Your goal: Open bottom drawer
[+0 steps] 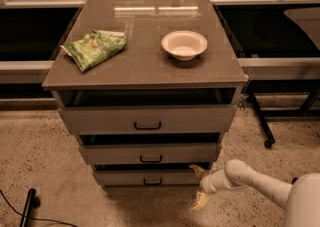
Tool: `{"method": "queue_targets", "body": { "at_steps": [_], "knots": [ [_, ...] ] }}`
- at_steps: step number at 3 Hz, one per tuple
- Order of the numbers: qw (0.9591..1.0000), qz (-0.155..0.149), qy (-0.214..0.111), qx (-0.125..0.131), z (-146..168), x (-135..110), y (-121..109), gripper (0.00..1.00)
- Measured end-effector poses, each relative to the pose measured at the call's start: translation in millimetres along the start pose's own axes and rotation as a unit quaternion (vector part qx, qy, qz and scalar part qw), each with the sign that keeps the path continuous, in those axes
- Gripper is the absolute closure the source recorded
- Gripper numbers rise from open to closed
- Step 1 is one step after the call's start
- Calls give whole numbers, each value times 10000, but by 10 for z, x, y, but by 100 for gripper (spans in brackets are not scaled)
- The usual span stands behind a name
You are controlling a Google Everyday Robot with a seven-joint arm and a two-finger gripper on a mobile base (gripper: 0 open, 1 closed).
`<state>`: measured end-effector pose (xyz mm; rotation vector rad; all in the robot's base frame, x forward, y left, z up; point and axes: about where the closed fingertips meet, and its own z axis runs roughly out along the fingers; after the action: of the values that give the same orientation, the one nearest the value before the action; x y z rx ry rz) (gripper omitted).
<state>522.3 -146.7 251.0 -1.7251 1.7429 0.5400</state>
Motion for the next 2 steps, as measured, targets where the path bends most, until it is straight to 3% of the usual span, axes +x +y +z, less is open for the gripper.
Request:
{"method": "queue_targets", "body": {
  "at_steps": [1, 2],
  "knots": [
    [9999, 47, 111, 84, 54, 162, -238, 0],
    [9993, 308, 187, 113, 142, 470, -352, 0]
  ]
}}
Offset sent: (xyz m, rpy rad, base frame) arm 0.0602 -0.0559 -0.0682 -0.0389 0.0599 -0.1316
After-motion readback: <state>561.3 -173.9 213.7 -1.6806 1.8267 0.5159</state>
